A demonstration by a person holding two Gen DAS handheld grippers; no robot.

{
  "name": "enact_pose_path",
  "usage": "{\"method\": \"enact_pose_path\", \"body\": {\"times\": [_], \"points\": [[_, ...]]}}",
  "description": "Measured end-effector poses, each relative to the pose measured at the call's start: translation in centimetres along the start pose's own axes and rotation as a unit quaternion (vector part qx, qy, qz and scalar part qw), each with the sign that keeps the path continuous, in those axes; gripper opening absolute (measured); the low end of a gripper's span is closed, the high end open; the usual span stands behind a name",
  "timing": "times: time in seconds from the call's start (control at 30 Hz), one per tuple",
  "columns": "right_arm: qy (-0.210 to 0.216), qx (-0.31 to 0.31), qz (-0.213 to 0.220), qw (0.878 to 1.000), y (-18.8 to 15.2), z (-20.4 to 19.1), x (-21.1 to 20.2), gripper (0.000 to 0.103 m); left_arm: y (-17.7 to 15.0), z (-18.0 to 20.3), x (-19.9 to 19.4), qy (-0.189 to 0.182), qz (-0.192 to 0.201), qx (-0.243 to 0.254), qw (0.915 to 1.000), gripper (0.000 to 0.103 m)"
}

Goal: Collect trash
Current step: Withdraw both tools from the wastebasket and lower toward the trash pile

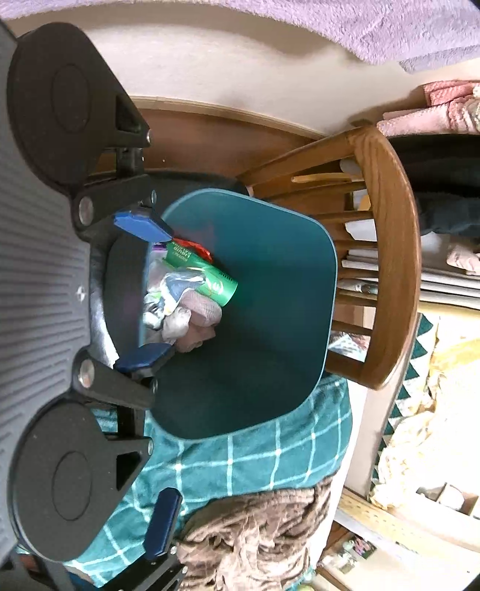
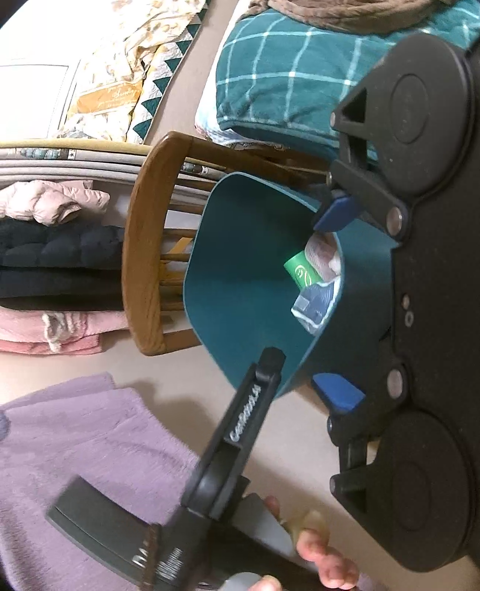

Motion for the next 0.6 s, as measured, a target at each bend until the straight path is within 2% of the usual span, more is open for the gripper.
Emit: {"method": "enact_pose_path", "body": {"times": [0.1,0.27,0.37,0.5,0.6], "points": [[0.003,0.007,0.015,1.0,-0.4,-0.2,-1.4,0.087,-1.2,-0.2,-1.3,-0.002,0.012,0.014,0.9998,0.06],[0.009,0.012,0.032,0.999,-1.5,-0.6,-3.2,0.09,-3.7,-1.2,-3.2,-0.008,0.028,0.015,0.9995,0.067],[0.011,0.012,0.038,0.999,-2.8,-1.0,-3.9,0.097,-5.6,-1.8,-3.7,-0.007,0.038,0.016,0.9991,0.076],[0.023,0.017,0.031,0.999,-5.8,-2.0,-3.4,0.102,-9.2,-2.4,-2.6,0.004,0.036,0.034,0.9988,0.079],[0.036,0.02,0.007,0.999,-9.3,-3.1,-1.7,0.103,-12.5,-3.1,-0.3,0.004,0.013,0.035,0.9993,0.081]]}}
Point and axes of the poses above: each gripper's, at about its wrist camera, not at the fingertips, and x roughly the way its jaws point, z to its right, y to its top, the point moved 6 cm from there along x, roughly the way its jaws point, and after that the axes turned 11 degrees about -x, right-handed, at the moved point
